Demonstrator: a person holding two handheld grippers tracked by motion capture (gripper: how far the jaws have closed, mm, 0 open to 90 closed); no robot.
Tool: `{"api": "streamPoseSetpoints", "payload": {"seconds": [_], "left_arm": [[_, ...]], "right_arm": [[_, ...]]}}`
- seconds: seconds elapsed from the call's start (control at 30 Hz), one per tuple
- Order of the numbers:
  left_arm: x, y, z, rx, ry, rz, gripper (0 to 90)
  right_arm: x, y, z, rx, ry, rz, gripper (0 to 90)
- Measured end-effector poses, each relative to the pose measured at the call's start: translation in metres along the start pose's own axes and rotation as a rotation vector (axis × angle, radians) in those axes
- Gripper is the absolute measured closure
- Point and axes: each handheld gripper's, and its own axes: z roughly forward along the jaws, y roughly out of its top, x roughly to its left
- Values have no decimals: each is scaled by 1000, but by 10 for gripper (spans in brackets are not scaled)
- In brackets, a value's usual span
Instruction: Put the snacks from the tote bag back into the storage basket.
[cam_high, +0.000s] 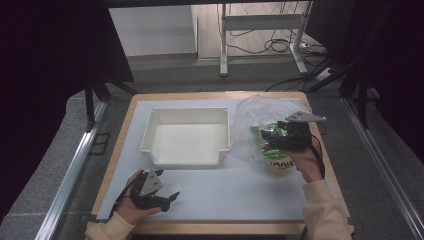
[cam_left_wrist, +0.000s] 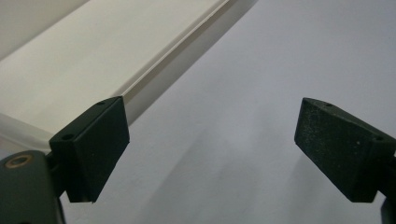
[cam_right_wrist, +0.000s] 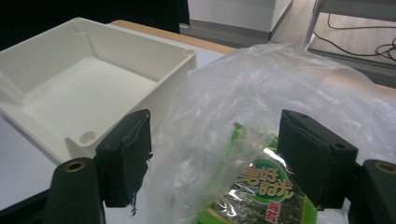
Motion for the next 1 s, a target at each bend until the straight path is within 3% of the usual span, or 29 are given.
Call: {"api": "streamPoseSetpoints", "payload": {"seconds": [0.27, 0.6, 1.0], "left_arm": [[1, 0, -1, -3, -2, 3, 100], [1, 0, -1, -3, -3, 4, 100], [0, 0, -1, -3, -7, 2, 100]], "right_arm": [[-18, 3, 6, 1, -25, 27, 269], [-29, 4, 14, 19, -50, 40, 273], [-53, -7, 21, 67, -84, 96, 286]]}}
